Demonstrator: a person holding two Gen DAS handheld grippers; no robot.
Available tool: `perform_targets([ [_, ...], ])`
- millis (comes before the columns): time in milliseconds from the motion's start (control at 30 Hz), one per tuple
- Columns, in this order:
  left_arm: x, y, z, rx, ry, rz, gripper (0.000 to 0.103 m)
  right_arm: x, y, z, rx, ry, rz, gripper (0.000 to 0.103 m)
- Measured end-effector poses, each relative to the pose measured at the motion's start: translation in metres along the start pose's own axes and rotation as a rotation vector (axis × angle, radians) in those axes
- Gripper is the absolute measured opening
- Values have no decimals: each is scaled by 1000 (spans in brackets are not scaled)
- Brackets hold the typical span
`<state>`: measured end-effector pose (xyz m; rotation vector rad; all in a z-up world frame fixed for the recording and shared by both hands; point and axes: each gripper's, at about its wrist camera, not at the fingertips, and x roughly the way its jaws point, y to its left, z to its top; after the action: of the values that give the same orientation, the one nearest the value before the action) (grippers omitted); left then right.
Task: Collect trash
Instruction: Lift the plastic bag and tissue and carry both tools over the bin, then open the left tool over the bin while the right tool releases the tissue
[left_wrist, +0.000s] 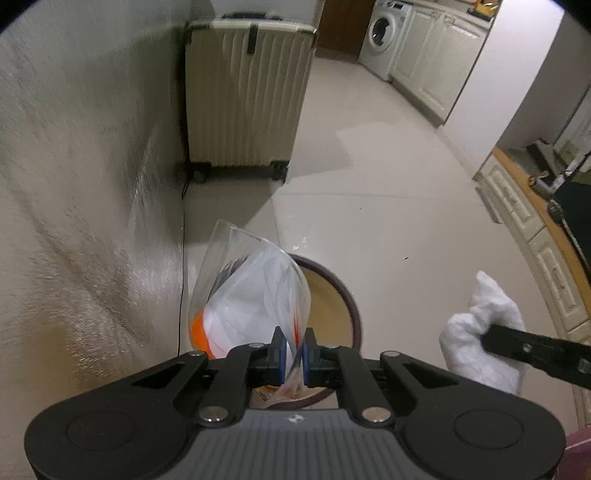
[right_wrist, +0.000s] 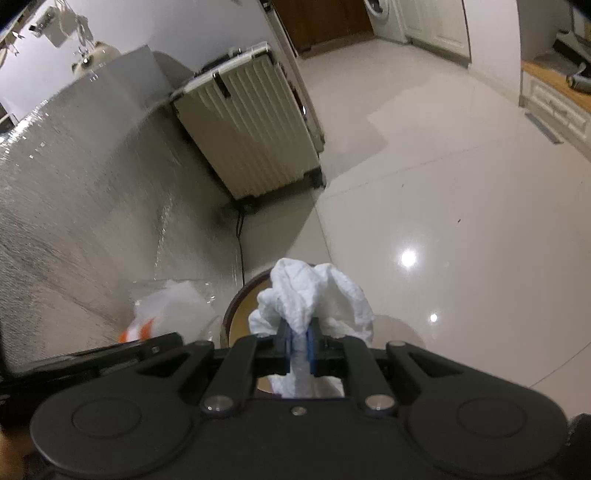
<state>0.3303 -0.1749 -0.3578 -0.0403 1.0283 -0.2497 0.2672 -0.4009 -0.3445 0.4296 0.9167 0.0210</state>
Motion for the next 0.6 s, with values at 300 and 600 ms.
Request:
perform_targets([
  [300,93,12,12,-34,122,17,9,45,3,8,5,66,15,9],
  [600,139,28,9,-30,200,25,10,114,9,43,51,102,62,10],
])
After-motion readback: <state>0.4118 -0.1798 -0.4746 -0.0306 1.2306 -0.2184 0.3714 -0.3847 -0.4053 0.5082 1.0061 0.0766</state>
